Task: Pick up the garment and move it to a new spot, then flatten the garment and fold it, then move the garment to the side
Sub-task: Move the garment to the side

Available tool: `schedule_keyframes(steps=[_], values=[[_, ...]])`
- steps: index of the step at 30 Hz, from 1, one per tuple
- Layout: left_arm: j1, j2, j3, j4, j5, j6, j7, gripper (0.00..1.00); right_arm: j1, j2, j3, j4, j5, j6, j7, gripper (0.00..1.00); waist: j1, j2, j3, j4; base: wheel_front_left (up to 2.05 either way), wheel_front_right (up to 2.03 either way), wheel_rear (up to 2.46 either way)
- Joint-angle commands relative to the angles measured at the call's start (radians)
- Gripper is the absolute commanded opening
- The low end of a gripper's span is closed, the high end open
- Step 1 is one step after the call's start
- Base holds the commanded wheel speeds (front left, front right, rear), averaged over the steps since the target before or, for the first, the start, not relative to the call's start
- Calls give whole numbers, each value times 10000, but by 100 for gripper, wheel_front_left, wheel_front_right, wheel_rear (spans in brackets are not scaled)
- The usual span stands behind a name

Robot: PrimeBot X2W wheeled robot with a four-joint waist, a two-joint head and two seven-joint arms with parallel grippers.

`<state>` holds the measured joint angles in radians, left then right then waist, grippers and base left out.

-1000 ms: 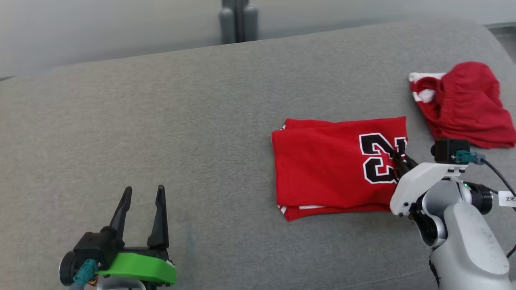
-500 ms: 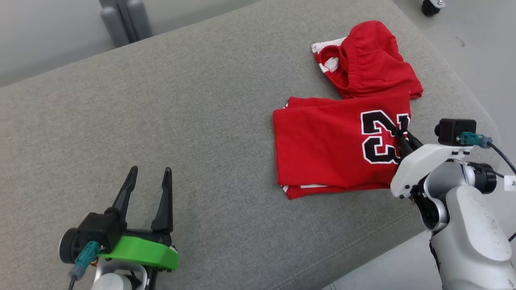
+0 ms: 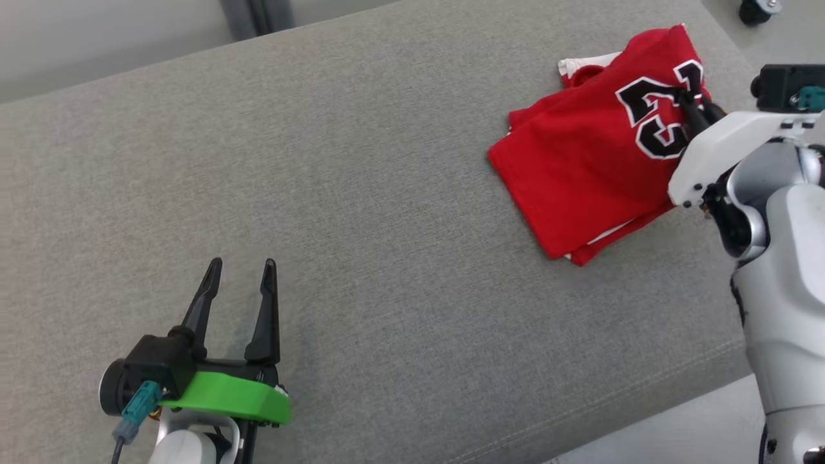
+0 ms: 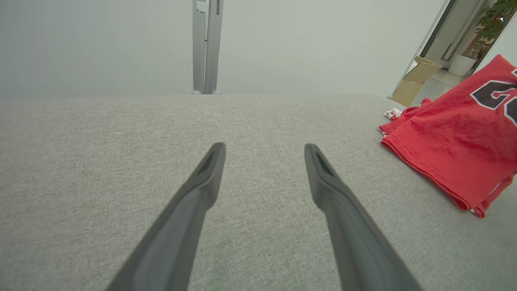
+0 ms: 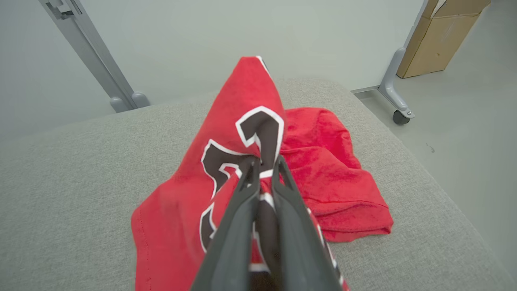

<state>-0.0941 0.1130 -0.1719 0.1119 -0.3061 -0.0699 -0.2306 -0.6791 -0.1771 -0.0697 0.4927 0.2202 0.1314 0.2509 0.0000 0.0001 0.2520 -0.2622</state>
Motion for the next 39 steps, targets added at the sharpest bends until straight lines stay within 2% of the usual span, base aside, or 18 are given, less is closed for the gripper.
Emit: schedule_keyframes(steps=[1, 11, 14, 18, 21, 22, 23, 24, 31, 39], values=[[-164, -8, -7, 35, -44, 47, -70, 100, -300, -247, -141, 135, -168, -16, -5, 0, 0, -1, 89, 601, 0, 0, 0], [-294, -87, -82, 156, -102, 17, -215, 100, -1345, -1666, -506, 1159, -734, -16, 242, 0, 0, -1, 325, 1616, 0, 0, 0], [-301, -84, -130, 171, -81, -4, -253, 100, -1496, -2298, -662, 1480, -845, -16, 504, 0, 0, -1, 411, 1850, 0, 0, 0], [-318, -61, -207, 169, -19, -9, -260, 100, -1617, -2994, -1064, 1946, -987, -16, 642, 0, 0, -1, 552, 2128, 0, 0, 0], [-328, -19, -258, 137, 5, 6, -260, 100, -1541, -3282, -1407, 2218, -1290, -16, 621, 0, 0, -1, 661, 2282, 0, 0, 0], [-315, 7, -270, 124, 20, 15, -258, 100, -1481, -3370, -1600, 2262, -1470, -16, 543, 3, 0, -1, 695, 2323, 0, 0, 0], [-299, 25, -278, 113, 29, 25, -253, 100, -1446, -3431, -1730, 2278, -1606, -16, 447, 26, 0, -1, 719, 2345, 0, 0, 0], [-275, 49, -293, 105, 43, 44, -230, 100, -1395, -3436, -1848, 2280, -1783, -16, 347, 100, 0, -1, 746, 2369, 0, 0, 0], [-173, 139, -391, 33, 73, 84, -120, 100, -1267, -2971, -2730, 2381, -2818, -16, -447, 100, 0, -1, 722, 2350, 0, 0, 0], [-241, 229, -377, 32, -12, 159, -34, 100, -1382, -2075, -2257, 2136, -2693, -16, -1260, 100, 0, -1, 282, 2116, 0, 0, 0]])
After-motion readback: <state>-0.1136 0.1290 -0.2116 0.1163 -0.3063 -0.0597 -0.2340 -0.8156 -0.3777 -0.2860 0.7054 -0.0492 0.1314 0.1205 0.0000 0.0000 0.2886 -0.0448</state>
